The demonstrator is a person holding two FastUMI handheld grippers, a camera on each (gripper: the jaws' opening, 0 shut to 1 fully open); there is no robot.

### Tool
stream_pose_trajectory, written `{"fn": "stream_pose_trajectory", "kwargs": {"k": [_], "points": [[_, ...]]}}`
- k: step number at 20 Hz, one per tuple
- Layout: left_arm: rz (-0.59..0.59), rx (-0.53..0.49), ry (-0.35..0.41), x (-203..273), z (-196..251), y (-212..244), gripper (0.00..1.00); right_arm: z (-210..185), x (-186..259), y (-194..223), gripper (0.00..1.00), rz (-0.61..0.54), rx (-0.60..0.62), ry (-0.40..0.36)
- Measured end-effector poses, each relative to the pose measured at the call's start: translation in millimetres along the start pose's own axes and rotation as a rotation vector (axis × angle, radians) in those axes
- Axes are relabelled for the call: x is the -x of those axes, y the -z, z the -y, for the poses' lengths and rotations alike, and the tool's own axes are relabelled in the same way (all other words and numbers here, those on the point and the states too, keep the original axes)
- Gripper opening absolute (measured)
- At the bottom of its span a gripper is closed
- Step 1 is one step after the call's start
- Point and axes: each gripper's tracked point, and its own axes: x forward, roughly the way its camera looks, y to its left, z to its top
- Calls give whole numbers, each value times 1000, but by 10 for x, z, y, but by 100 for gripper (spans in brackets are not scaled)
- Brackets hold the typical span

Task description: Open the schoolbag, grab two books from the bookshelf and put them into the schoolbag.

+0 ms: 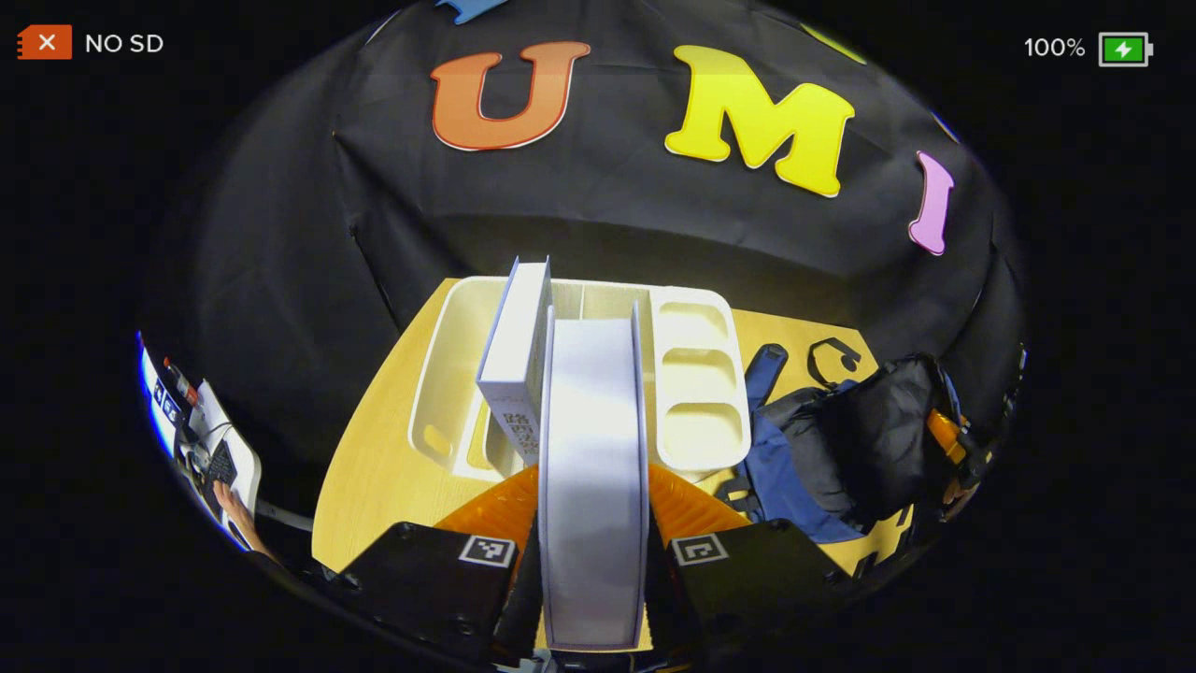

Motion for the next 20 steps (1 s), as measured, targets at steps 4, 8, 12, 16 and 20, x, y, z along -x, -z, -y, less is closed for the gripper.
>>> {"fn": "stream_pose_trajectory", "kwargs": {"k": [4, 8, 12, 16, 20], "points": [[-37, 41, 68, 202, 30, 336, 47, 9, -41, 34, 5, -24, -8, 3], [-85, 46, 145, 314, 162, 629, 47, 32, -55, 28, 5, -32, -14, 4], [-139, 50, 190, 252, 320, 864, 47, 2, -116, 72, 5, -48, -29, -2], [-147, 104, 281, 235, 613, 858, 47, -71, -160, 105, 5, -67, -45, -22], [-152, 198, 436, 172, 1110, 783, 46, -77, -154, 66, 5, -76, -54, -33]]}}
